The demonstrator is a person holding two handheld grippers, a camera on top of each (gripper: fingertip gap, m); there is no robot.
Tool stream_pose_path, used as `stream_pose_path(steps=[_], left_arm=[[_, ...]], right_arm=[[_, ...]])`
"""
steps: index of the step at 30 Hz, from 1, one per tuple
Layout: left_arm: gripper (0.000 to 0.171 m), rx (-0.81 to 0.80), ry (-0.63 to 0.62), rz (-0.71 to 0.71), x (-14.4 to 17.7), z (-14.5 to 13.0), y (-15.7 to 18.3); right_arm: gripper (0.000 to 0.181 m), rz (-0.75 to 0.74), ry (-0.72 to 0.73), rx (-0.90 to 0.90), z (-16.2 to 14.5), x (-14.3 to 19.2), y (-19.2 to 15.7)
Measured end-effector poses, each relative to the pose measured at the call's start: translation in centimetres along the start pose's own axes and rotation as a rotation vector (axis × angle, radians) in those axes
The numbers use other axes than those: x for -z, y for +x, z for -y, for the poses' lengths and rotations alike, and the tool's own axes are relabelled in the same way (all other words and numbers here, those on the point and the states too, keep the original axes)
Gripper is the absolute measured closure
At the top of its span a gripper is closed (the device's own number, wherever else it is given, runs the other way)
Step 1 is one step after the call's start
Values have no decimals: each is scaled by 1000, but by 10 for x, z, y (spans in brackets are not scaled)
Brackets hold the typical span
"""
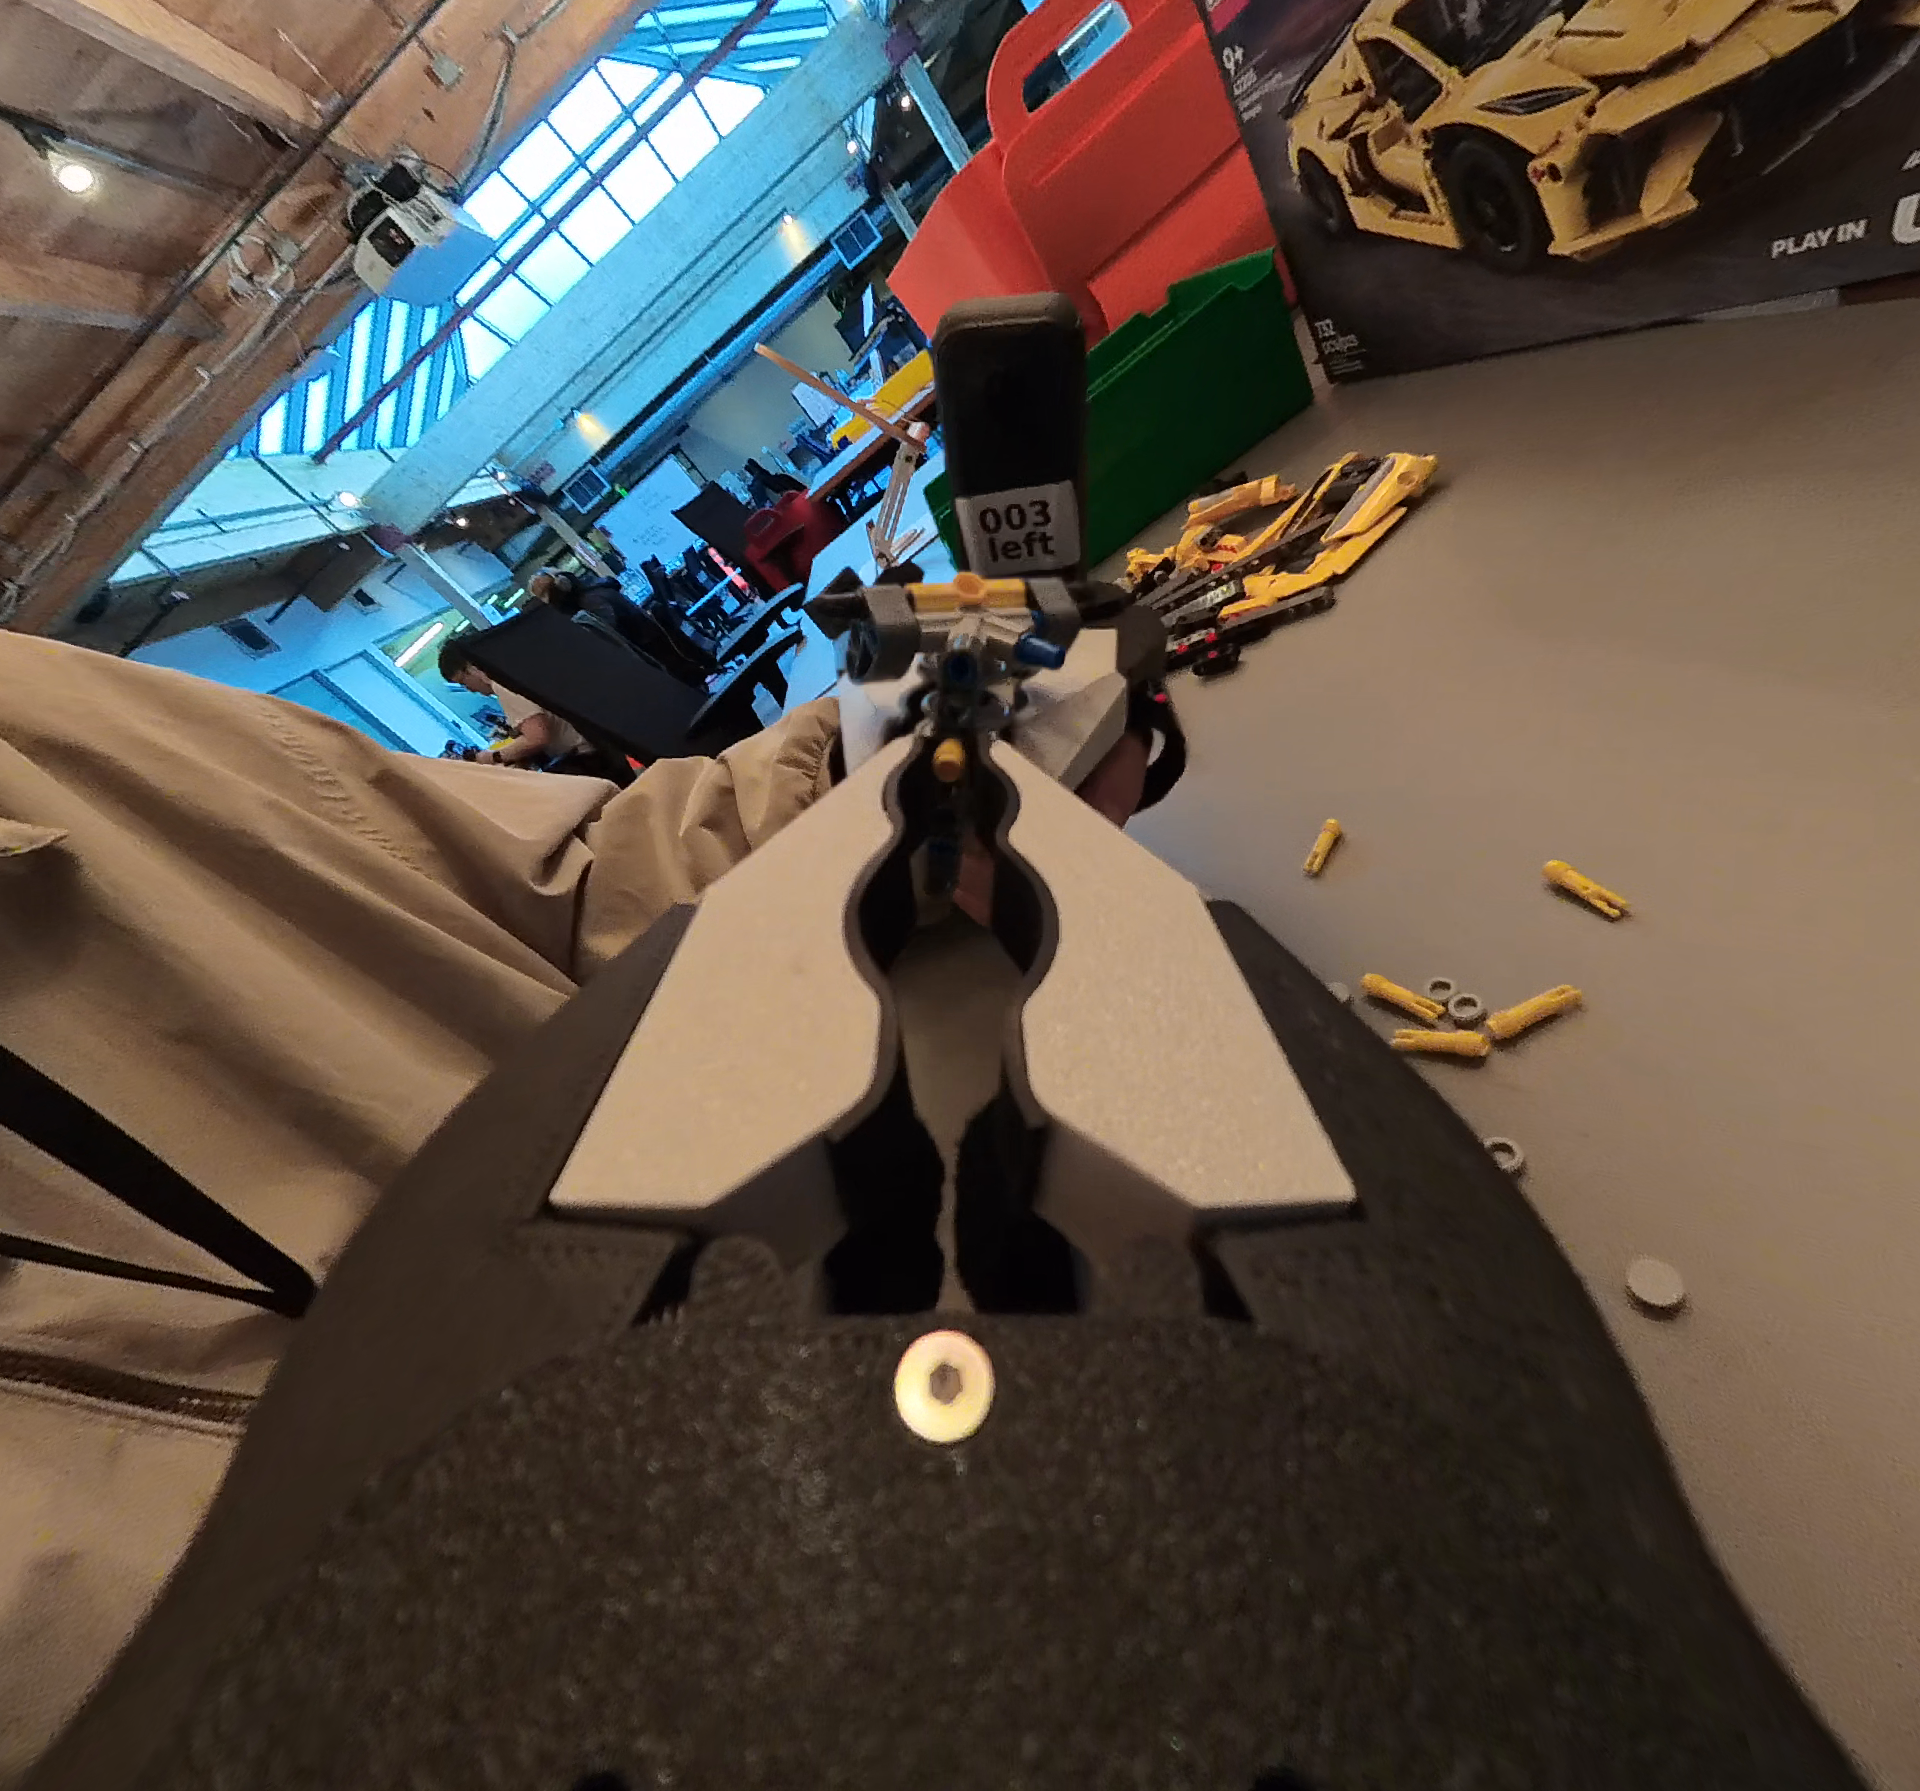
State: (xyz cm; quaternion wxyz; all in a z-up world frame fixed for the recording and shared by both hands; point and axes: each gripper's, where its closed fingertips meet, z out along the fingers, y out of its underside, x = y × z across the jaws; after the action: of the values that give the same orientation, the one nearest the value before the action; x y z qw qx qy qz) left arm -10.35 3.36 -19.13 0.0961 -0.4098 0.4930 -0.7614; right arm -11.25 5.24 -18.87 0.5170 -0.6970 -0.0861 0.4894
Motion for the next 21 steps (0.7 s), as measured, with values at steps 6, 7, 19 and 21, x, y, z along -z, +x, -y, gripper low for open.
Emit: stream_pose_path(steps=[6, 7, 19, 21], left_arm=[[153, 5, 29, 12, 4, 7, -2], [153, 5, 30, 11, 5, 7, -2], [153, -37, -15, 101, 3, 1, -14], [153, -42, -12, 112, 4, 2, -15]], right_arm=[[178, 49, 42, -33, 6, 4, -4], [181, 33, 40, -20, 6, 4, -3], [177, -44, 29, 3, 4, 3, 7], [177, -56, 18, 5, 2, 4, 10]])
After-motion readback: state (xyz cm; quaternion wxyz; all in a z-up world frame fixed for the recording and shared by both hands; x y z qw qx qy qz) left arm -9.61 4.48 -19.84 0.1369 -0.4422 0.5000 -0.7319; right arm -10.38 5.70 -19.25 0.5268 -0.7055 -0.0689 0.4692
